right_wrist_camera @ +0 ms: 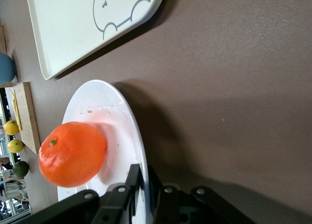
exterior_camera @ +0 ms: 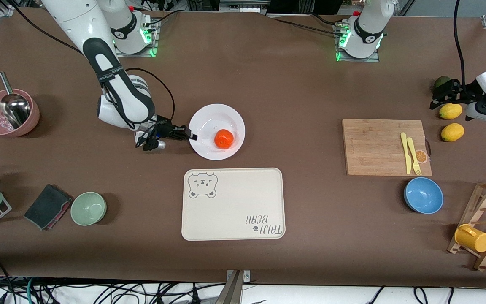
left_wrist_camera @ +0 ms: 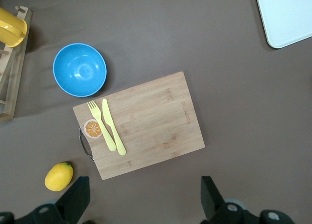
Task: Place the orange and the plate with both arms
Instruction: 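Slide the plate with the right gripper onto the bear tray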
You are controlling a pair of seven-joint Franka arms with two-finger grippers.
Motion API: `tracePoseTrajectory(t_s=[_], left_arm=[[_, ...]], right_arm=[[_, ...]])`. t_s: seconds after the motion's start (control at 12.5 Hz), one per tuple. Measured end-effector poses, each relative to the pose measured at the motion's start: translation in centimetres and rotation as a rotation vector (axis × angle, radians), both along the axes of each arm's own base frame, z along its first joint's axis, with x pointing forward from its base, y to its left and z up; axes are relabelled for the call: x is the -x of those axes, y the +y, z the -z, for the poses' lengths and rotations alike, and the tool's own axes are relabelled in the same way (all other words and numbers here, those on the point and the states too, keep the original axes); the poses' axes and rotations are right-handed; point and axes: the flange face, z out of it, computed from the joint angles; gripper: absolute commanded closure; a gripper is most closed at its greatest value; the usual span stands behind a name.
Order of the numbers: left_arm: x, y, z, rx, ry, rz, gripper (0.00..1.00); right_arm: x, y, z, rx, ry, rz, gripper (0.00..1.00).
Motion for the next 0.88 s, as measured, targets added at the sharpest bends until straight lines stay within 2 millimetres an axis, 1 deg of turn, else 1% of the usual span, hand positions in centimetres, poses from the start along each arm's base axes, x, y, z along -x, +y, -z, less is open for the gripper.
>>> tracePoseTrajectory(t_s=[0.16,0.24,0.56,0.8,0.88], left_arm=[[-0.1,0.0,0.1,0.0,0.002,0.0,0.0],[-0.1,0.0,0.1,0.0,0.002,0.001,0.0],[-0.2,-0.1,0.3,0.001,0.005,0.004,0.0],[-0.3,-0.2,0.5,0.001,0.009,0.005,0.0],[-0.4,-0.2,0.6,0.002,0.01,0.006,0.0]], right_arm=[[-0.6,0.0,-0.4,-0.001,-0.02,0.001,1.0],[-1.7,-0.2,-1.0,-0.001,-0.042,0.012,1.0],[-8.4,-2.3,-4.9,-0.018,-0.163,0.098,1.0],[-13.5,-2.6,-7.3,-0.063,-0.2,0.179,1.0],[-15.1,-2.5,-7.7,-0.08,-0.205,0.203,1.0]])
